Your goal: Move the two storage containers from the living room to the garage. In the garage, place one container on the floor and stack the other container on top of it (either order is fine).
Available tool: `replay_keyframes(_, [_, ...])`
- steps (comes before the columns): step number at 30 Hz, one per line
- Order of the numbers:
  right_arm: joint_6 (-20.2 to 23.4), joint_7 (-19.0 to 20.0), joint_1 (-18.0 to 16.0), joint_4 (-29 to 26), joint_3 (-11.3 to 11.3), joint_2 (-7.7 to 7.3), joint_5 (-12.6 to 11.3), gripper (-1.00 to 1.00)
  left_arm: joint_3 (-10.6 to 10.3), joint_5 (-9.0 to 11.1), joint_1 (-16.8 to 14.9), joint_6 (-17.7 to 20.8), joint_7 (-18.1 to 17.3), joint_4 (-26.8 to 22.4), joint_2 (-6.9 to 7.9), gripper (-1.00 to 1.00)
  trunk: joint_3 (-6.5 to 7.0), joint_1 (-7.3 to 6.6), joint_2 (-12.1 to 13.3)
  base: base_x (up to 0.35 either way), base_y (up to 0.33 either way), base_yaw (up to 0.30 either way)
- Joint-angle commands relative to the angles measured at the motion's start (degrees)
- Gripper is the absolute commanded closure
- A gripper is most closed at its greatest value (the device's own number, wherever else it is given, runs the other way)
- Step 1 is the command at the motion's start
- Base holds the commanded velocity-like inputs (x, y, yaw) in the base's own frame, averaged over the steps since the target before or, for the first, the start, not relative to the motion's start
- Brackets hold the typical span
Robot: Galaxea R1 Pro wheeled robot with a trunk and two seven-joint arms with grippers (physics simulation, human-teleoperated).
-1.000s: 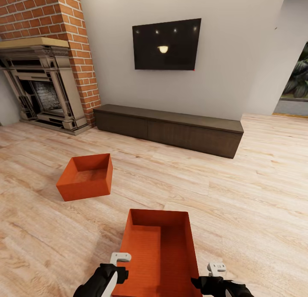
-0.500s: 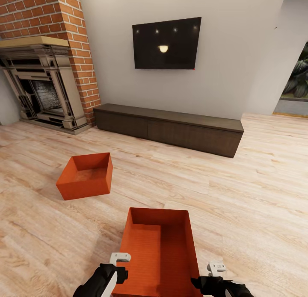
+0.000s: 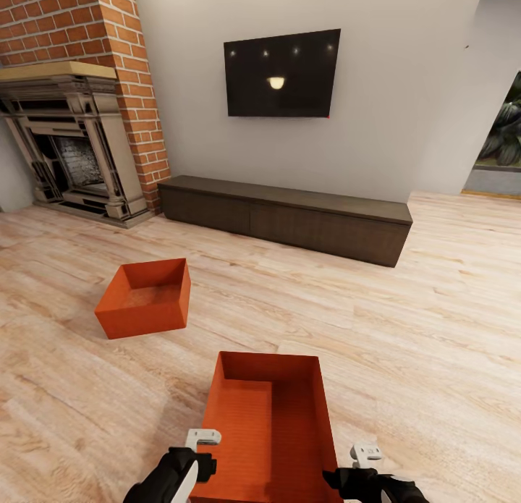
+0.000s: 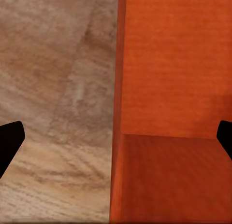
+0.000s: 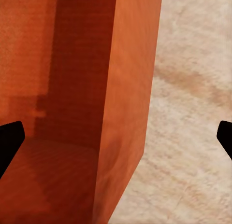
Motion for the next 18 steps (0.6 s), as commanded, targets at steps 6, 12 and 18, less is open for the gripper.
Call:
replay_keyframes(6, [0.4,0.1,0.0,-0.1,0.0,-0.01,-0.5,-1.00,-0.3,0.2,-0.6,0.7,-1.7,2.5,0.09,-1.00,-0.05,-0.01,0.0,0.000,0.000,0.000])
replay_keyframes(12, [0.4,0.1,0.0,-0.1,0.0,-0.03,-0.5,-1.00,-0.3,0.2,-0.8,0.6,-2.2,2.6,0.14,-1.00,-0.05,-0.01,0.0,0.000,0.000,0.000])
replay_keyframes(18, [0.4,0.1,0.0,-0.1,0.0,-0.02,-0.5,-1.00,-0.3,0.1,-0.8,0.5,-2.2,2.6,0.33,-1.00,-0.05,-0.01,0.0,0.000,0.000,0.000])
